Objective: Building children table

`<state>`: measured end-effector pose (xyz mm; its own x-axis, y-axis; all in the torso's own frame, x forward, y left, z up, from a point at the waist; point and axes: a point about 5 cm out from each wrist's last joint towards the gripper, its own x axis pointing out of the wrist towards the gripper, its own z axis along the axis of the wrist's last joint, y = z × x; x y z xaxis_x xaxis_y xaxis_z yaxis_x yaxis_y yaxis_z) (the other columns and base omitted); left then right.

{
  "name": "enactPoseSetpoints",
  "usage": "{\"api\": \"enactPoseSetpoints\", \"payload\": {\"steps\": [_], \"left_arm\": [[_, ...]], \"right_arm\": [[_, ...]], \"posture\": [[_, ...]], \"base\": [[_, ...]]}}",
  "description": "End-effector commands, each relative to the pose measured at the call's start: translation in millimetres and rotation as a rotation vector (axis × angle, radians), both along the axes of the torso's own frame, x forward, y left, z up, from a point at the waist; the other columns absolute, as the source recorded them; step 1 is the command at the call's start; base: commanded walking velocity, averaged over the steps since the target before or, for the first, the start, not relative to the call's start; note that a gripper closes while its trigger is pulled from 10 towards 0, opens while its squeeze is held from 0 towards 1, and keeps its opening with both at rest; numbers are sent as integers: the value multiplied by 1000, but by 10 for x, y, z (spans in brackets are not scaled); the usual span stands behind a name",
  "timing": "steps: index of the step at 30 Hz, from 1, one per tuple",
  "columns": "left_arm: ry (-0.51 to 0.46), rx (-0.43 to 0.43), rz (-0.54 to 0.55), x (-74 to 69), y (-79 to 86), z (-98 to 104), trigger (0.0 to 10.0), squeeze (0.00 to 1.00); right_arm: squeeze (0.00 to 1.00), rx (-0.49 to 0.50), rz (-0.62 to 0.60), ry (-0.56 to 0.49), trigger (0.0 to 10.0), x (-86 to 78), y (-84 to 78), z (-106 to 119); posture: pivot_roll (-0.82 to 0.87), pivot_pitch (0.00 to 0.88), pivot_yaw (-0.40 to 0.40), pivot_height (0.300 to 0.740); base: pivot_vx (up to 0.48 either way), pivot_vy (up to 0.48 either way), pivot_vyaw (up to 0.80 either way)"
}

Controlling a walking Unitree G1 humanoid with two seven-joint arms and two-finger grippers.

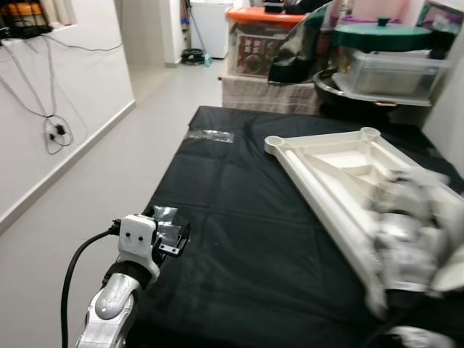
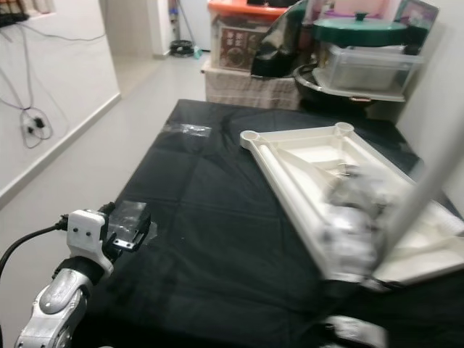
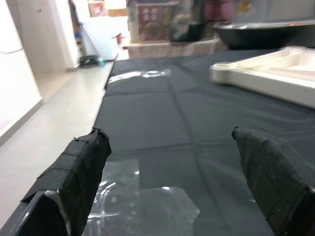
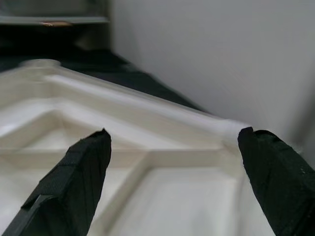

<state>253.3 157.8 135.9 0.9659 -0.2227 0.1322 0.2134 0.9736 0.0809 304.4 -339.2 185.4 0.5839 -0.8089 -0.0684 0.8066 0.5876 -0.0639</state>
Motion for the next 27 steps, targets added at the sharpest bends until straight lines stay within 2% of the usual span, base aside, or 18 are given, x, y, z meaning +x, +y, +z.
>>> {"api": "enactPoseSetpoints", "payload": {"steps": [1,2,4,5,7,10,16,18,23,24,25,27], "left_arm": [[7,11,-2,-10,13,-25,10000,0],[7,11,-2,-10,13,-25,10000,0],[10,13,-3,-10,13,-34,10000,0],[10,13,-3,-10,13,-34,10000,0],[15,16,-8,-11,3,-45,10000,0],[16,23,-8,-11,10,-44,10000,0],[18,33,-2,-20,50,-37,10000,0],[20,40,-1,-27,77,-41,10000,0],[18,43,-4,-20,64,-34,10000,0],[17,43,-5,-12,70,-29,10000,0],[18,46,-8,-6,74,-29,10000,0],[18,46,-8,-6,74,-29,10000,0]], "right_arm": [[0,-3,-58,-31,10000,-85,-179,56],[0,-3,-58,-31,10000,-85,-179,56],[0,-64,-154,-49,10000,-222,-579,260],[0,-64,-154,-49,10000,-222,-579,260],[0,-131,-206,-71,10000,-327,-823,465],[0,-173,-237,-74,10000,-410,-993,562],[0,-245,-234,-43,10000,-490,-1144,614],[0,-252,-247,-19,10000,-611,-1298,620],[0,-288,-211,-15,10000,-582,-1291,610],[0,-297,-189,-14,10000,-530,-1249,583],[0,-285,-64,-26,10000,-336,-1071,506],[0,-285,-64,-26,10000,-336,-1071,506]], "posture": [[-3,0,-64,740],[-3,0,-64,740],[-9,0,-60,740],[-9,0,-60,740],[-3,0,-58,740],[2,0,-58,740],[11,0,-55,740],[9,0,-47,740],[12,0,-45,740],[13,0,-39,740],[16,0,-36,740],[16,0,-36,740]], "base": [[0,0,0],[0,0,0],[0,0,0],[0,0,0],[0,0,0],[0,0,0],[0,0,0],[0,0,0],[0,0,0],[0,0,0],[0,0,0],[0,0,0]]}}
